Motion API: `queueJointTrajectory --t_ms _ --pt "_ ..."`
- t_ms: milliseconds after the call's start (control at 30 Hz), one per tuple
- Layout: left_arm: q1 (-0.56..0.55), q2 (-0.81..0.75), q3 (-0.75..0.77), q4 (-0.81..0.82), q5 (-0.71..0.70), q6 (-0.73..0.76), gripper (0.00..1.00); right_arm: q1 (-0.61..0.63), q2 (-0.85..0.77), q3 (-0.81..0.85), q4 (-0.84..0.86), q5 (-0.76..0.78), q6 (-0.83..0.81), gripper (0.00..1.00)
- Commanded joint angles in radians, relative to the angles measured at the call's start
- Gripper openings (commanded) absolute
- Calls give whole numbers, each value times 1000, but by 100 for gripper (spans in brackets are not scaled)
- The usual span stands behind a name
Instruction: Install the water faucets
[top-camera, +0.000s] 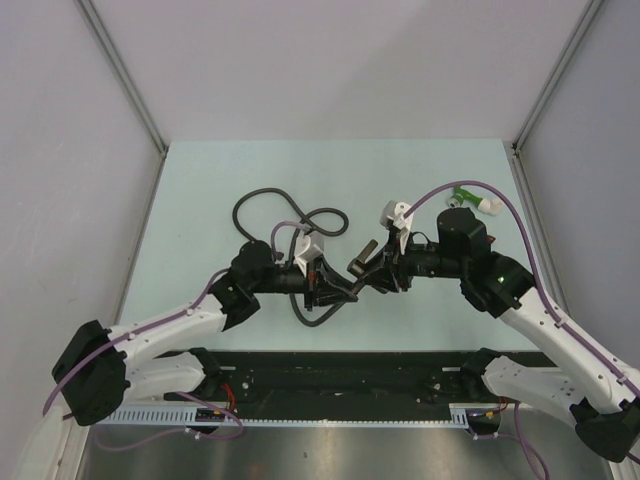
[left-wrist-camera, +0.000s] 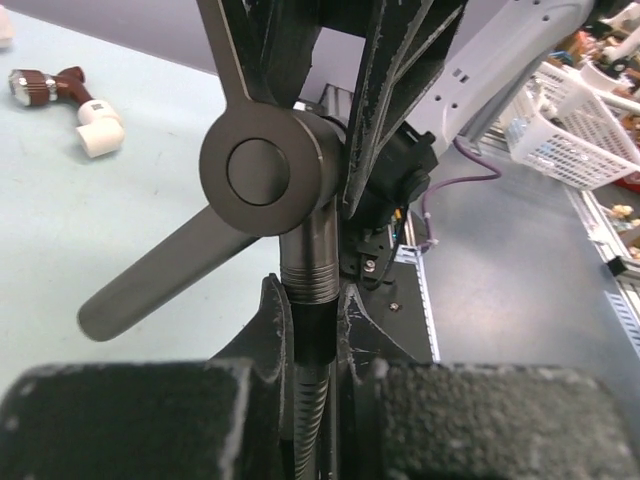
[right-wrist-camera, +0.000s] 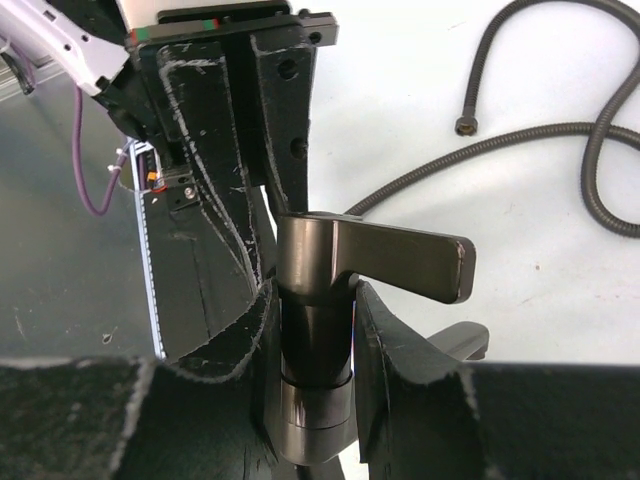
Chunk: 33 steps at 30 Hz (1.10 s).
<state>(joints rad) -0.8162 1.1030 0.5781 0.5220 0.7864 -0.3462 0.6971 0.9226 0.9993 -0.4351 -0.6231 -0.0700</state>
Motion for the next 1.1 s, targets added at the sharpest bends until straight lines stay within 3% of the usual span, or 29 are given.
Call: queueJointTrajectory --t_ms 0,167,267,300,367,400,633,767,867,900,1000,1067 --pt "-52 -63 49 -71 -197 93 0 31 -39 62 81 121 65 0" --pt "-164 -124 28 -114 -500 156 0 100 -50 62 46 334 160 0" --pt "-267 -160 13 -102 -775 223 0 156 -50 62 19 471 209 0" --pt "-296 -167 12 -97 -932 239 0 168 -47 61 15 521 225 0" --pt "-385 -167 16 -73 -1067 294 0 206 -42 59 9 563 252 0" --pt "-411 -157 19 -50 -1192 314 0 217 -41 58 6 598 260 0" --pt "-603 -20 72 84 -1631 478 0 311 -16 48 2 752 314 0" --pt "-644 69 101 167 -1751 559 4 343 -5 47 4 795 323 0" --pt "-650 78 118 142 -1712 553 23 343 -13 47 4 787 317 0" --pt "-650 71 114 135 -1693 549 38 341 -16 47 6 784 309 0" --pt "-649 28 75 147 -1595 539 60 329 -33 47 1 770 300 0" --pt "-650 -15 40 145 -1548 533 67 318 -41 47 -4 757 294 0"
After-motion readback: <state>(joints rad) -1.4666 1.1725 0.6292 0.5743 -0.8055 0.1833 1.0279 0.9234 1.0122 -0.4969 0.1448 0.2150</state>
